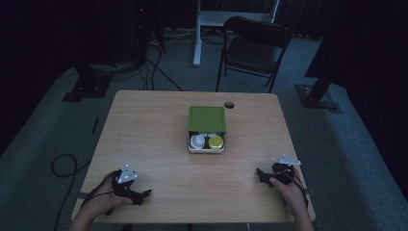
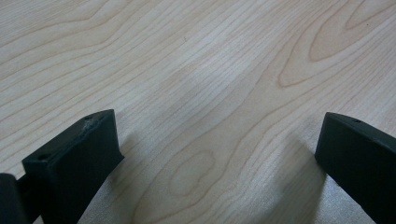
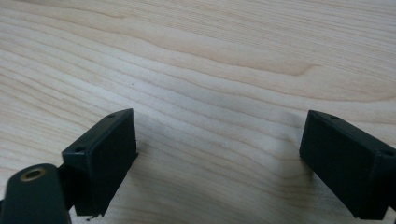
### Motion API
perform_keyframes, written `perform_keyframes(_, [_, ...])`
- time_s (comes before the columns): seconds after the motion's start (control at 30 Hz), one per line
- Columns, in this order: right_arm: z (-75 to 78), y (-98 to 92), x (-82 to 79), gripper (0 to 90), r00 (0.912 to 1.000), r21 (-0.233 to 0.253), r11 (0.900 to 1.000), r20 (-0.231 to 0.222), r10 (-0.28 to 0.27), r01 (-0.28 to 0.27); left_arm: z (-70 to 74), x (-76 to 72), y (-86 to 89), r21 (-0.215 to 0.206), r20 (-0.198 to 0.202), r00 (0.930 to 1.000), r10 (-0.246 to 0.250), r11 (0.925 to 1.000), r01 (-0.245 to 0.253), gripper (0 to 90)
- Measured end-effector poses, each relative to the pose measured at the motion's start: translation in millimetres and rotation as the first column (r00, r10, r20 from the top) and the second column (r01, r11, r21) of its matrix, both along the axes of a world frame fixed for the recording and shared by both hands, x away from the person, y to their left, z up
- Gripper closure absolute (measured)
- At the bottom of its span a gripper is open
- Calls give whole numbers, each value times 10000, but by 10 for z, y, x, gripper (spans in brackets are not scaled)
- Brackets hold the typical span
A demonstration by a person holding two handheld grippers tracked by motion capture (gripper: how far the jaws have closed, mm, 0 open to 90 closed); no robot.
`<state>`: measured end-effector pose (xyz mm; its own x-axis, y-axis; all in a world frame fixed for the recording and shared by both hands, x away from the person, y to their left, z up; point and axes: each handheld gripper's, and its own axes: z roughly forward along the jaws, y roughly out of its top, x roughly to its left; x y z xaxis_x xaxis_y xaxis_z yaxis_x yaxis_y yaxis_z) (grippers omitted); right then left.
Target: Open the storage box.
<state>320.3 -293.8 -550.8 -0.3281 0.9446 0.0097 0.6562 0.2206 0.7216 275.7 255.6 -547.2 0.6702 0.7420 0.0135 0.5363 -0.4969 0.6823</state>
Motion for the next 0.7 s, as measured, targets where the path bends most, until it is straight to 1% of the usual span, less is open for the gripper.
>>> perform_keyframes(0.17, [0,6,-8,104,10000,-19,10000,6,7,-7,0,0,0,0,6,10000,2,10000,-2,0])
perform_keyframes(0.43, [1,23,-22,103,9996,-12,9996,11,278,-278,1,2,1,-7,-9,10000,-11,10000,11,0])
perform_keyframes(0.6, [1,29,-21,103,9996,-14,9996,16,280,-280,0,1,1,-7,-3,10000,-9,10000,9,0])
perform_keyframes(0.7, [1,47,-22,104,9999,-26,9999,19,99,-99,0,1,0,-6,0,10000,-8,10000,8,0])
